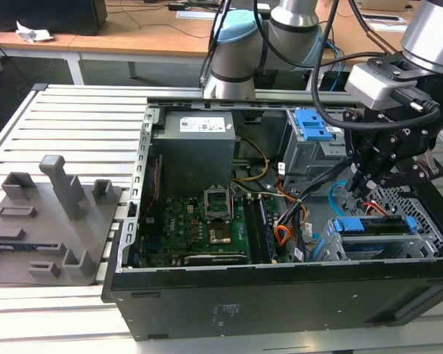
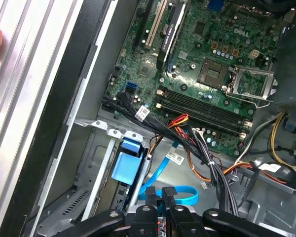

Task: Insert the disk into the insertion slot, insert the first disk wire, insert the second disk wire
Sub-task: 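Insert the second disk wire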

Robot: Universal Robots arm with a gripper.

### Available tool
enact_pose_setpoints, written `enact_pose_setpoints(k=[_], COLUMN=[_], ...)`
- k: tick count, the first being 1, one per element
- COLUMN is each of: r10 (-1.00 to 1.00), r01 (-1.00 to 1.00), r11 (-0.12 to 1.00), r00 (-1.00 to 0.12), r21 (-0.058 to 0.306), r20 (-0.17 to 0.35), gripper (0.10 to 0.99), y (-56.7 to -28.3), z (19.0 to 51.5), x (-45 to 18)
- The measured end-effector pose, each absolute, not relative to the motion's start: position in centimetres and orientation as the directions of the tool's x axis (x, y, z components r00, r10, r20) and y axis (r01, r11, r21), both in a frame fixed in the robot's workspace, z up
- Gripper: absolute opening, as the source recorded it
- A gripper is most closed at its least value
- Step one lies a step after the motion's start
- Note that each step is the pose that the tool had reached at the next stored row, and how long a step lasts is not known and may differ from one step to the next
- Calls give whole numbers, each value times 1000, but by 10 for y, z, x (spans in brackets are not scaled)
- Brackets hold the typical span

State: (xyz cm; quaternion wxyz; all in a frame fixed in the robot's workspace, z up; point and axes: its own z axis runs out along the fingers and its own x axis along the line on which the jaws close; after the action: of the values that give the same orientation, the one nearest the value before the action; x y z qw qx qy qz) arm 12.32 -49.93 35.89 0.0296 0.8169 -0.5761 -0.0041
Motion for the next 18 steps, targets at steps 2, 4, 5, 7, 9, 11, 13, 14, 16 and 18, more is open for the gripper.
enact_pose_setpoints(k=[2, 4, 5, 7, 9, 11, 13, 14, 16, 18], r10=[-941, -941, -941, -941, -941, -941, -941, -941, -941, -941], r01=[-941, -941, -941, -941, -941, -941, -941, -941, -941, -941], r11=[-335, -335, -335, -335, -335, -335, -335, -335, -335, -334], r00=[336, 336, 336, 336, 336, 336, 336, 336, 336, 336], r21=[53, 53, 53, 53, 53, 54, 54, 54, 55, 55], r20=[27, 27, 28, 27, 27, 27, 27, 27, 27, 27], gripper=[165, 165, 165, 165, 165, 165, 165, 165, 165, 165], y=[-501, -511, -516, -523, -528, -529, -531, -531, -531, -531], z=[359, 359, 359, 359, 358, 354, 351, 350, 349, 349], x=[123, 123, 123, 123, 125, 130, 134, 138, 141, 141])
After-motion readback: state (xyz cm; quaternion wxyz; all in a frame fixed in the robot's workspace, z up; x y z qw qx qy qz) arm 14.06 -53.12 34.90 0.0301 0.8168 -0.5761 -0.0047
